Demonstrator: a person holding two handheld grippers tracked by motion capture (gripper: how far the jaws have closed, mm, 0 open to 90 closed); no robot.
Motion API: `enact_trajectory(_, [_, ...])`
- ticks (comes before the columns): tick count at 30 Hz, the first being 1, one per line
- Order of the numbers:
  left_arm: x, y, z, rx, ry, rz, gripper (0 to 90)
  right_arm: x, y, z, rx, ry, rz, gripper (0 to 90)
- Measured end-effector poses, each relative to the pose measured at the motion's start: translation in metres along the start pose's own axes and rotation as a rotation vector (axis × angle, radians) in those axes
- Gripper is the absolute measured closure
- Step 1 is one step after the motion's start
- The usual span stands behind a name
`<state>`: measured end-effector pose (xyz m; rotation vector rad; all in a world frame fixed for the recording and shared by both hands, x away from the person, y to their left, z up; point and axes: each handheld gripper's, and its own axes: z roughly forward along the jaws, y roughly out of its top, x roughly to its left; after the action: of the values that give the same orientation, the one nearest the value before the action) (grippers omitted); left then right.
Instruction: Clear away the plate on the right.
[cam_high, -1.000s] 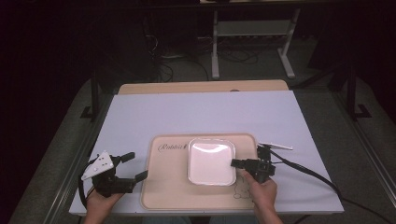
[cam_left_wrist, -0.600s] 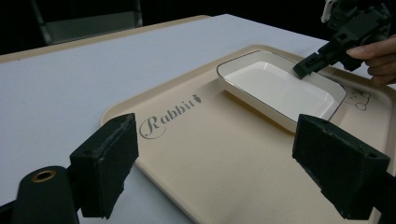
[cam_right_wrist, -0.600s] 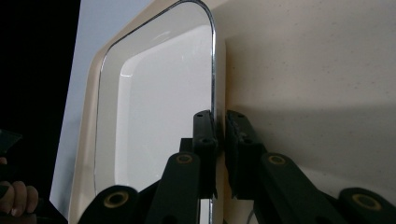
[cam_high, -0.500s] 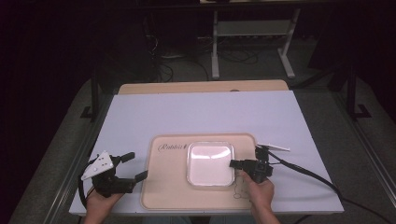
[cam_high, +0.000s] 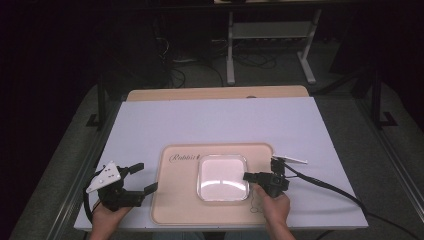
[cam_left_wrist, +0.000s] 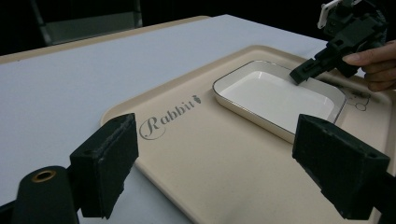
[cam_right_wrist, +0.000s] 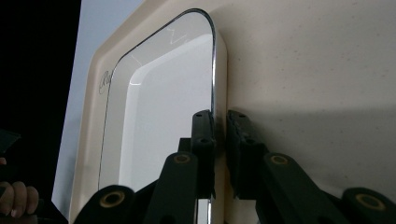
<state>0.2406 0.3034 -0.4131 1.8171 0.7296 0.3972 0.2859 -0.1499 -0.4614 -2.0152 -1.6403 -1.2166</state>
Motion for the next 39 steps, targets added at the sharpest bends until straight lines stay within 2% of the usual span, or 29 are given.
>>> enact_trajectory(12, [0.000,0.000,0.000,0.000,-0.002,0.003,14.2,0.000,-0.003,-0.001,-0.007,-0.003,-0.003,80.3])
enact_trajectory(18, [0.000,0.000,0.000,-0.001,-0.001,-0.001,14.2,0.002,0.000,-0.006,-0.027,0.004,-0.031,71.1])
enact_trajectory(20, [0.000,0.000,0.000,0.000,-0.001,-0.002,14.2,0.003,0.002,-0.013,-0.047,0.006,-0.064,66.2])
enact_trajectory(22, [0.000,0.000,0.000,0.001,-0.001,0.002,14.2,0.003,0.003,-0.014,-0.056,0.006,-0.072,65.4])
enact_trajectory(24, [-0.003,0.000,0.000,0.003,-0.001,0.006,14.2,0.003,0.006,-0.019,-0.083,0.019,-0.119,60.4])
enact_trajectory(25, [-0.003,0.000,0.000,0.003,-0.001,0.006,14.2,0.003,0.006,-0.019,-0.083,0.019,-0.119,60.4])
enact_trajectory(27, [-0.003,0.000,0.000,0.000,-0.004,0.008,14.2,0.004,0.010,-0.024,-0.096,0.037,-0.156,57.1])
enact_trajectory(31, [-0.002,0.000,0.001,0.007,-0.002,0.004,14.2,0.003,0.017,-0.028,-0.114,0.061,-0.198,52.1])
enact_trajectory(32, [-0.002,0.000,0.001,0.007,-0.001,0.003,14.2,0.002,0.021,-0.033,-0.133,0.052,-0.235,47.8])
enact_trajectory(33, [-0.002,0.000,0.001,0.009,-0.001,0.004,14.2,0.002,0.021,-0.033,-0.133,0.052,-0.235,47.8])
enact_trajectory(39, [-0.003,0.000,0.003,0.011,-0.002,0.006,14.3,0.001,0.029,-0.046,-0.184,0.059,-0.333,41.9])
